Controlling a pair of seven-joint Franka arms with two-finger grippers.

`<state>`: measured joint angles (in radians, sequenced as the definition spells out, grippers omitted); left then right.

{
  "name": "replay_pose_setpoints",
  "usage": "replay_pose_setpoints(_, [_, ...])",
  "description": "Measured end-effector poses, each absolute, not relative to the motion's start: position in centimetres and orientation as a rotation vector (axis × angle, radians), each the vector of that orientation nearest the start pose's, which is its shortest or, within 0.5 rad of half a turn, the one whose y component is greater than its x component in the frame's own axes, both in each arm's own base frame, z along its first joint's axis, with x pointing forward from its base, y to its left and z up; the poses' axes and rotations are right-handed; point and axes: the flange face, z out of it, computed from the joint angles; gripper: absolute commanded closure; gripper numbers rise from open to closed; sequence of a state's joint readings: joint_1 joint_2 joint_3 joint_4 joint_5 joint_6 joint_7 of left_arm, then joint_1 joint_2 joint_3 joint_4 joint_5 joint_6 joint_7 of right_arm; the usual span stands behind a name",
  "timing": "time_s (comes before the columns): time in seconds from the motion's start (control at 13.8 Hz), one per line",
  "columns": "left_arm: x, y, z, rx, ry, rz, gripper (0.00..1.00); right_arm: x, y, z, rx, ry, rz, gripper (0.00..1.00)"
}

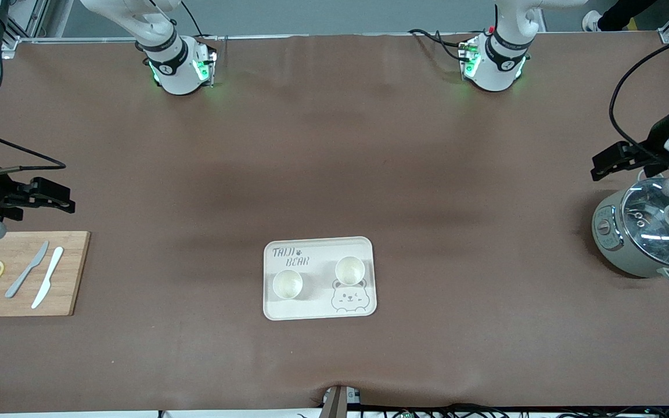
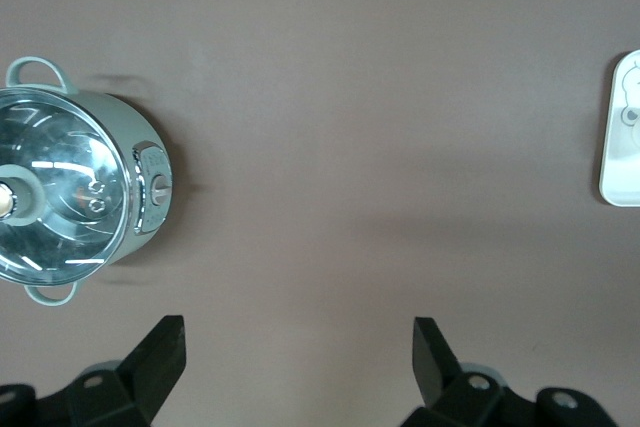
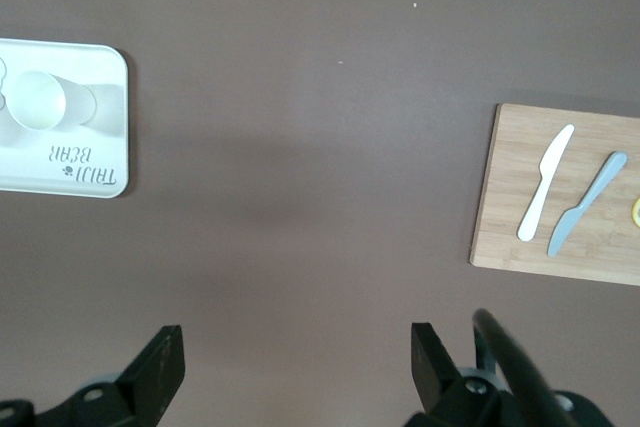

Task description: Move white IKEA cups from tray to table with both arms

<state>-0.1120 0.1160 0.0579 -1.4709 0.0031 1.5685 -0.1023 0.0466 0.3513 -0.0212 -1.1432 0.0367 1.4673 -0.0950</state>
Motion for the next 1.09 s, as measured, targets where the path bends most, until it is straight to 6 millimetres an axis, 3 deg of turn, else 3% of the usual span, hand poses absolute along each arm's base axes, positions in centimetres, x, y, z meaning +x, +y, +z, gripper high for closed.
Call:
replay_pose_setpoints(0.22, [60.1,-4.2,58.6,-3.138,-0.059,0.039,0.0,64.8,4.3,60.4,-3.089,-0.131,0.026,0.0])
replay_pose_setpoints(0.51, [61.9,-5.1,55.6,-3.169,-0.062,0.052,0.0,65.3,8.7,59.5,-3.059,-0.03,0.0,0.0])
replay_pose_setpoints(1.09, [65.4,-9.2,49.4,-3.201,-0.15,0.024,0.0,68.3,19.0,52.8,-3.001,0.074,-0.084,0.0])
